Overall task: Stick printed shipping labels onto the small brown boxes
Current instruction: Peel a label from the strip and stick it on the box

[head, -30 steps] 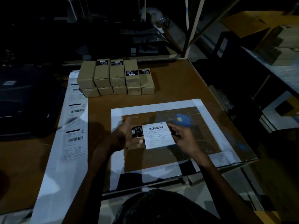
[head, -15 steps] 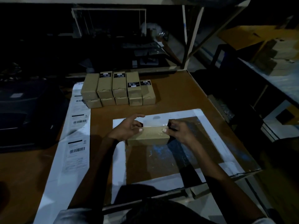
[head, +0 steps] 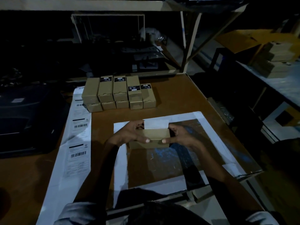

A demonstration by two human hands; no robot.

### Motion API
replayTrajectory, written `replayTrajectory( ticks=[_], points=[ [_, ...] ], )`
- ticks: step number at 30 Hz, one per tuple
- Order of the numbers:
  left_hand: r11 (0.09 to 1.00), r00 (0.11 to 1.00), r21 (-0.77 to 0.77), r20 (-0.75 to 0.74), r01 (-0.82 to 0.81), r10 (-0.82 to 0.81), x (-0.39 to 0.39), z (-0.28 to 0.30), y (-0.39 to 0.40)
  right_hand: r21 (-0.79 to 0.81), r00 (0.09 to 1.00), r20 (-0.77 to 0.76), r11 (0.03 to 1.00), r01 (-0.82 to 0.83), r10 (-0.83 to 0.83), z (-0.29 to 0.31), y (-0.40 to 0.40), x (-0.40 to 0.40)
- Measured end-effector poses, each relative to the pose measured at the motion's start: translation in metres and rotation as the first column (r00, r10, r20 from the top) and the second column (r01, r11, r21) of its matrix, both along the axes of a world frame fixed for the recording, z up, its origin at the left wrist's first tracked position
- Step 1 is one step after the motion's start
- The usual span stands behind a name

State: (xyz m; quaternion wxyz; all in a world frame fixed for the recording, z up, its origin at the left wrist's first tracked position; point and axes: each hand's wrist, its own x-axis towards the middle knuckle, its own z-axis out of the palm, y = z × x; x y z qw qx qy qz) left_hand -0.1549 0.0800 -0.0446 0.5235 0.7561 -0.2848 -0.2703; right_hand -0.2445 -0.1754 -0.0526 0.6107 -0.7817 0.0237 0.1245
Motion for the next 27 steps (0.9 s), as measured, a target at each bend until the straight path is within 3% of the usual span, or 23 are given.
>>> replayTrajectory(
  ticks=[8, 27],
  points=[
    [0.994, 0.996, 0.080, 0.047, 0.076, -0.080, 0.008, 0.005, -0.004, 0.005, 0.999, -0.020, 0.999, -0.037, 0.037, -0.003, 0.000, 0.008],
    [0.987, 0.987, 0.101, 0.089, 0.123, -0.132, 0.008, 0.000, -0.001, -0.064, 0.989, 0.137, 0.997, -0.050, 0.058, -0.014, 0.002, -0.002]
  ],
)
